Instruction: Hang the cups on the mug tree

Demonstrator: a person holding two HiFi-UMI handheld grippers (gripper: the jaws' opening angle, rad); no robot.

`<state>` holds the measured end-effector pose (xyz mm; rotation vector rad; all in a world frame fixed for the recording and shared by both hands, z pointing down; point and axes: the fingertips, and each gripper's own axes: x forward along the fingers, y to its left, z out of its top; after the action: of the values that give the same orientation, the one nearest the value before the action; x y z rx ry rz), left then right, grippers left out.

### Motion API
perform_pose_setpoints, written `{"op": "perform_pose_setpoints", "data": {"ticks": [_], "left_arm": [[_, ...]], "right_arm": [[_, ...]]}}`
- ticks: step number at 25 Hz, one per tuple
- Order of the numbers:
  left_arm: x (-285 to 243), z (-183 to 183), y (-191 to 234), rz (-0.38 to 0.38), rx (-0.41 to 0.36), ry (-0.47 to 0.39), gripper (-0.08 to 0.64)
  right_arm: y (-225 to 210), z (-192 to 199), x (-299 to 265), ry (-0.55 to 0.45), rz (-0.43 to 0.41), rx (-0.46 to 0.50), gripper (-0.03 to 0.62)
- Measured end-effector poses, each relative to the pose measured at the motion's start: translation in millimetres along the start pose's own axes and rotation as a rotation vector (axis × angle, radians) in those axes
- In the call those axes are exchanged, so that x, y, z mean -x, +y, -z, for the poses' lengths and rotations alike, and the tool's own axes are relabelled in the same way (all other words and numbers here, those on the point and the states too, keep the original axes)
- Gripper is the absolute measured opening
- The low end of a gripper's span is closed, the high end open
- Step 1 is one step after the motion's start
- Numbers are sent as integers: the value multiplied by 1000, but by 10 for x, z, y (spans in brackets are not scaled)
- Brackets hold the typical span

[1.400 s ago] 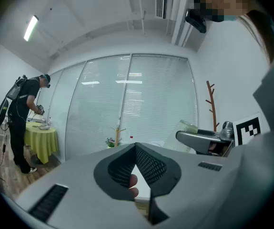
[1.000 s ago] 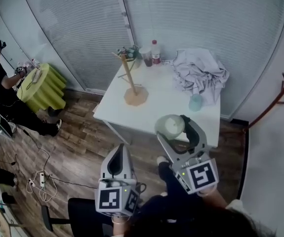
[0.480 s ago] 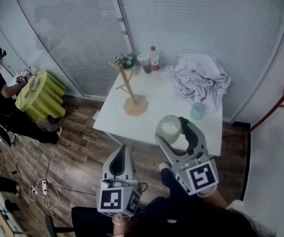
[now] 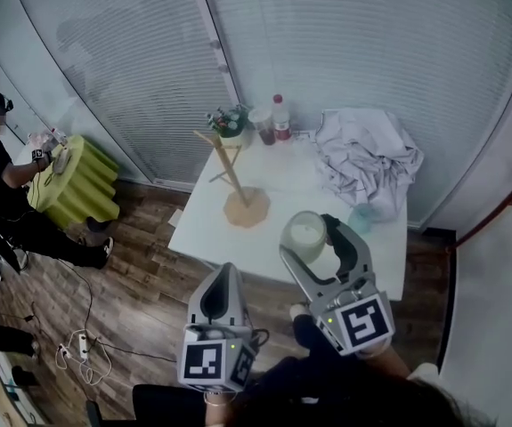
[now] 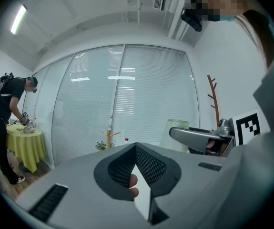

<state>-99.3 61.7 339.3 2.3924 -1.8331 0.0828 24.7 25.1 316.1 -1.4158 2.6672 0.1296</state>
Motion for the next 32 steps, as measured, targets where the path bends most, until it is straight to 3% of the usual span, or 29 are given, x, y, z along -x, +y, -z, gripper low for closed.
{"op": "perform_pose_setpoints", "data": {"ticks": [18,27,32], "left_arm": [[-743,-84,355,-55,5,35,-2],[-1040,-200,553,-149,9,7,-2],[-1103,-176,589,-184,13,34,-2]], "right_arm": [[-297,-68,-829,-47,-69,-33,319],[-459,-57,-1211,-50,-134,-71,319],[-521,-25,-1334,-48,-164,-88,319]]}}
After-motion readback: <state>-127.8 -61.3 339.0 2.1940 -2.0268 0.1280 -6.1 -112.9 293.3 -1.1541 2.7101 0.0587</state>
